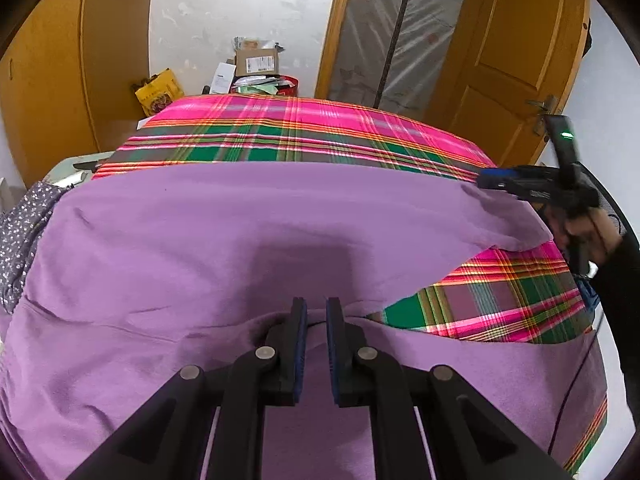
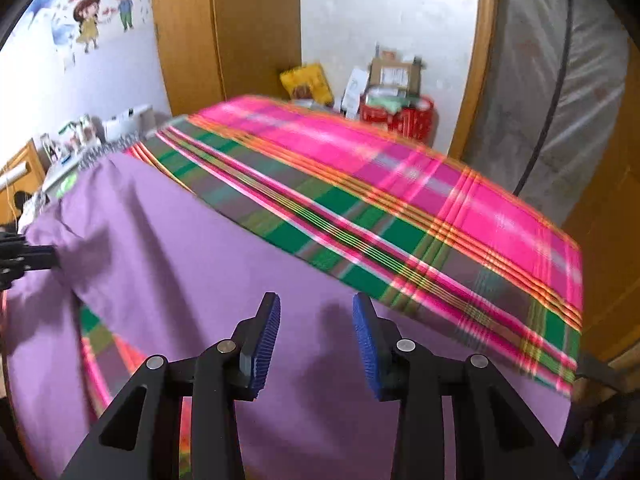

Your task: Fold clothes

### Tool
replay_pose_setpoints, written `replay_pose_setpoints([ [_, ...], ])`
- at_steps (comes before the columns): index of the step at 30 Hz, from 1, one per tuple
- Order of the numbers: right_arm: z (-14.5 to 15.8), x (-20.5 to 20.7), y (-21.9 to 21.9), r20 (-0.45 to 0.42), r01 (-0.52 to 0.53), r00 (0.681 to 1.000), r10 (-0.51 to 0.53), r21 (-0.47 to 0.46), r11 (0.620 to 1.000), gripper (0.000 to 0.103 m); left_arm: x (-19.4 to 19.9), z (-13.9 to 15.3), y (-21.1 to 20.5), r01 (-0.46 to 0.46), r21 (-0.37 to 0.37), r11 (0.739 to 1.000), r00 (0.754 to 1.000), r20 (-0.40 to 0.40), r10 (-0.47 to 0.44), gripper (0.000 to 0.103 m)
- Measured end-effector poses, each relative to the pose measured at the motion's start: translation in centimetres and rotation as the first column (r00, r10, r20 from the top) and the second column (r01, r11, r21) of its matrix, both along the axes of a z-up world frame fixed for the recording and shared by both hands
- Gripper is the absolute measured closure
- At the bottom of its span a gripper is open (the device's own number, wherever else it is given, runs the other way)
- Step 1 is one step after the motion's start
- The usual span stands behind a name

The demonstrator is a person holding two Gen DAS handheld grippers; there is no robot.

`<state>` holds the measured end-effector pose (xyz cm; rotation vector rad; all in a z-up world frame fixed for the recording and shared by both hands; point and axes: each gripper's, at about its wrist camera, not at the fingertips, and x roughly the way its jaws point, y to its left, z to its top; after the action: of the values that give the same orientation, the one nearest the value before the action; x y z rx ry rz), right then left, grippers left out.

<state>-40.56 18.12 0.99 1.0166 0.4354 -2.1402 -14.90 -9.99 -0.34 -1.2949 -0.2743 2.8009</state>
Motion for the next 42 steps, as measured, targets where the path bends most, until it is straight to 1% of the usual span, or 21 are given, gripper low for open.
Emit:
replay_pose_setpoints([
  [2, -1.3, -1.8, 0.0, 0.033, -0.007, 0.999, 0.006, 0.035, 0.999, 0.064, 0.0, -0.1, 0.1, 0.004, 0.007, 1.000, 1.000, 0.000, -0.004, 0.093],
  [6, -2.8, -3.2, 0.0, 0.064, -0.050, 0.997, 0.046, 0.063, 0.997, 0.064, 0.1, 0.0, 0.3, 0.019, 0.013, 1.000, 1.000, -0.001, -0.019, 0.093],
  [8, -2.9, -3.4, 0.0, 0.073, -0.065, 0.996, 0.060, 0.069, 0.996, 0.064, 0.0, -0.1, 0.3, 0.023, 0.019, 1.000, 1.000, 0.000, -0.023, 0.093],
  [10, -2.8, -3.4, -0.1, 0.086, -0.088, 0.993, 0.082, 0.073, 0.993, 0.074, 0.0, -0.2, 0.3, 0.024, 0.026, 0.999, 1.000, 0.001, -0.024, 0.093],
  [11, -2.7, -3.4, -0.2, 0.096, -0.106, 0.990, 0.099, 0.074, 0.992, 0.081, 0.0, -0.3, 0.2, 0.023, 0.029, 0.999, 1.000, 0.003, -0.023, 0.093],
  [14, -2.6, -3.1, -1.0, 0.096, -0.139, 0.987, 0.128, 0.117, 0.983, 0.083, 0.1, -0.5, 0.2, 0.020, 0.037, 0.999, 1.000, 0.007, -0.020, 0.093],
  [16, -2.3, -2.9, -1.4, 0.089, -0.154, 0.986, 0.142, 0.136, 0.979, 0.083, 0.2, -0.5, 0.2, 0.019, 0.041, 0.999, 1.000, 0.008, -0.019, 0.093],
  [17, -2.2, -3.0, -1.6, 0.086, -0.159, 0.985, 0.148, 0.138, 0.978, 0.080, 0.3, -0.6, 0.2, 0.019, 0.043, 0.999, 1.000, 0.008, -0.020, 0.093],
  [18, -2.0, -3.1, -1.7, 0.087, -0.166, 0.984, 0.155, 0.127, 0.978, 0.073, 0.3, -0.6, 0.2, 0.019, 0.045, 0.999, 1.000, 0.008, -0.020, 0.093],
  [19, -1.9, -3.2, -1.9, 0.090, -0.173, 0.983, 0.163, 0.112, 0.979, 0.069, 0.3, -0.6, 0.2, 0.019, 0.046, 0.999, 1.000, 0.009, -0.020, 0.093],
  [21, -1.8, -3.2, -2.4, 0.092, -0.190, 0.979, 0.182, 0.093, 0.977, 0.068, 0.3, -0.6, 0.1, 0.020, 0.049, 0.999, 1.000, 0.010, -0.021, 0.093],
  [23, -2.2, -3.3, -3.7, 0.095, -0.213, 0.975, 0.202, 0.116, 0.970, 0.068, 0.3, -0.7, 0.2, 0.020, 0.051, 0.999, 1.000, 0.012, -0.021, 0.093],
  [26, -2.6, -3.5, -4.5, 0.097, -0.232, 0.970, 0.222, 0.106, 0.967, 0.068, 0.3, -0.8, 0.3, 0.021, 0.054, 0.998, 1.000, 0.017, -0.022, 0.093],
  [27, -2.7, -3.6, -4.6, 0.106, -0.233, 0.969, 0.222, 0.097, 0.968, 0.073, 0.4, -0.8, 0.3, 0.022, 0.056, 0.998, 1.000, 0.018, -0.023, 0.093],
  [28, -2.7, -3.5, -4.6, 0.110, -0.241, 0.967, 0.231, 0.090, 0.966, 0.080, 0.4, -0.8, 0.3, 0.022, 0.058, 0.998, 1.000, 0.018, -0.024, 0.093],
  [29, -2.7, -3.3, -4.7, 0.113, -0.250, 0.964, 0.240, 0.084, 0.965, 0.093, 0.4, -0.8, 0.4, 0.023, 0.059, 0.998, 1.000, 0.018, -0.024, 0.093],
  [30, -2.7, -3.2, -4.8, 0.116, -0.259, 0.961, 0.250, 0.077, 0.963, 0.097, 0.4, -0.8, 0.4, 0.024, 0.061, 0.998, 1.000, 0.018, -0.025, 0.093],
  [33, -2.5, -2.6, -5.2, 0.059, -0.246, 0.969, 0.241, 0.119, 0.962, 0.099, 0.4, -0.8, 0.5, 0.027, 0.064, 0.998, 0.999, 0.018, -0.028, 0.093],
  [35, -2.1, -2.9, -5.1, 0.015, -0.209, 0.978, 0.208, 0.116, 0.971, 0.099, 0.4, -0.8, 0.5, 0.028, 0.065, 0.998, 0.999, 0.017, -0.029, 0.093],
  [38, -2.0, -3.6, -5.0, 0.003, -0.176, 0.984, 0.177, 0.106, 0.979, 0.099, 0.6, -0.8, 0.5, 0.025, 0.063, 0.998, 1.000, 0.016, -0.027, 0.093],
  [42, -2.0, -4.1, -4.4, -0.001, -0.131, 0.991, 0.132, 0.126, 0.983, 0.090, 0.8, -0.7, 0.5, 0.020, 0.063, 0.998, 1.000, 0.014, -0.021, 0.093],
])
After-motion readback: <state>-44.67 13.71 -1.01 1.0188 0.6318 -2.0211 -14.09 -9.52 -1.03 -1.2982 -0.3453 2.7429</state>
